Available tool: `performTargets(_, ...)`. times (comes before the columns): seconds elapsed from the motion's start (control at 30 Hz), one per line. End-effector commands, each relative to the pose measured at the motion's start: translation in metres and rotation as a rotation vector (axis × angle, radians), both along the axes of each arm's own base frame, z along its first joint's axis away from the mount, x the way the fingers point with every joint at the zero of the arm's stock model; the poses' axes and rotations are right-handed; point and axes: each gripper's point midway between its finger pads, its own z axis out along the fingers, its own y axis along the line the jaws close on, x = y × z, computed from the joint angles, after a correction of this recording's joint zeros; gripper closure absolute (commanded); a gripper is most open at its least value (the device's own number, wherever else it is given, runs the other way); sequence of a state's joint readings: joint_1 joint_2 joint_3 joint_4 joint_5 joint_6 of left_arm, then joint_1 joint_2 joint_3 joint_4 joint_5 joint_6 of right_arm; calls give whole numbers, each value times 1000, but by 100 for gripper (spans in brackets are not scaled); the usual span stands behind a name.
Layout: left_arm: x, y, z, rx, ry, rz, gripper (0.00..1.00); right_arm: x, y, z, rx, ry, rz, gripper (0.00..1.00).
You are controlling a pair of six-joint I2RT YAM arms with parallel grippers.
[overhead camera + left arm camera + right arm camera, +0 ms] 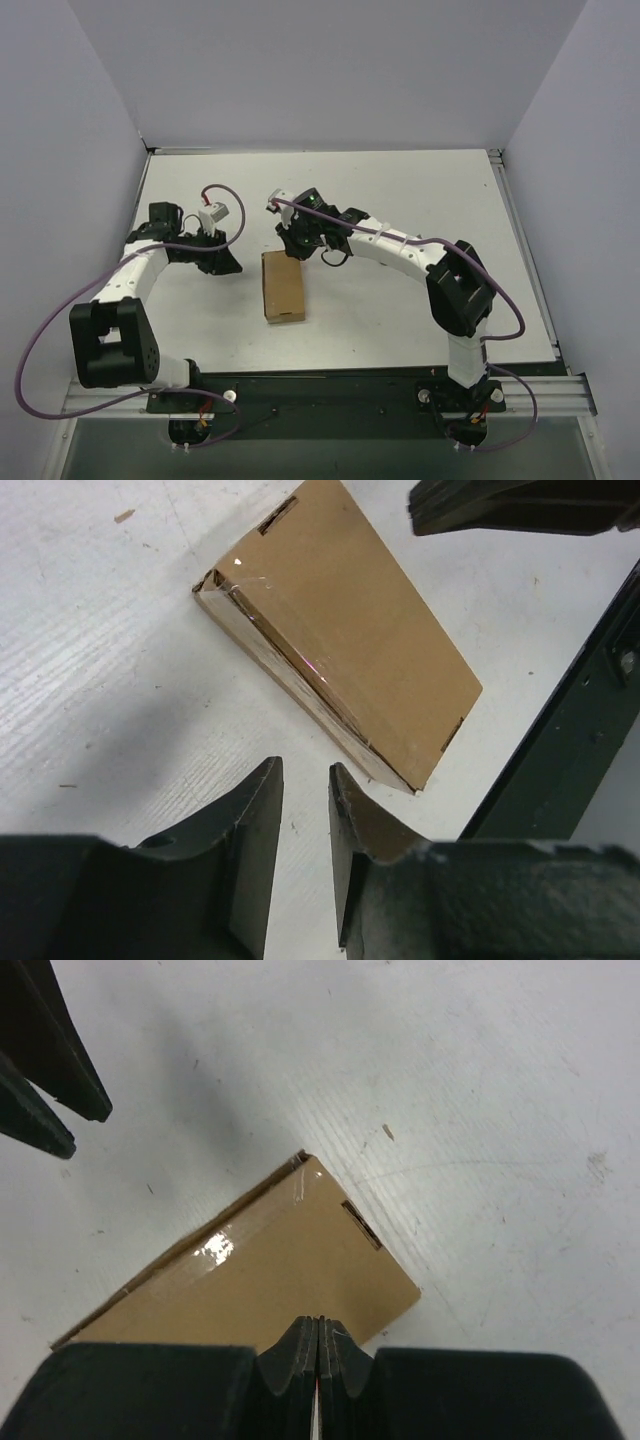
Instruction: Unpack the express box
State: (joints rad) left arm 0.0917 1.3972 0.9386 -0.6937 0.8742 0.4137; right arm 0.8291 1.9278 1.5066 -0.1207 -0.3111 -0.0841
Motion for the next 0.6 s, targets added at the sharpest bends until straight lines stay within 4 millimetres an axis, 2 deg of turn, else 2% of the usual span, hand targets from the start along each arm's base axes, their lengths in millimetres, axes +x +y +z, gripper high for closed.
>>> performTargets(0.0, 21, -7, -10, -64, 112, 91, 65, -2, -17, 16, 8, -25, -4, 99)
performTargets(0.2, 35, -26, -27, -70, 181, 142, 63, -23, -6, 5, 62, 85, 62, 100)
performTargets(0.23, 31, -36, -30, -64, 195, 120, 62, -26, -4, 2, 66, 105, 66, 100)
performTargets(0.33, 30, -44, -40, -41, 225, 107, 62, -35, 5, -4, 83, 145, 96, 100)
performTargets(0.43, 27, -44, -54, 13, 246, 110, 62, -39, 8, -11, 72, 161, 95, 100)
performTargets(0.57, 21, -45, -69, 80, 267, 103, 65, -38, 1, -28, 36, 185, 43, 100)
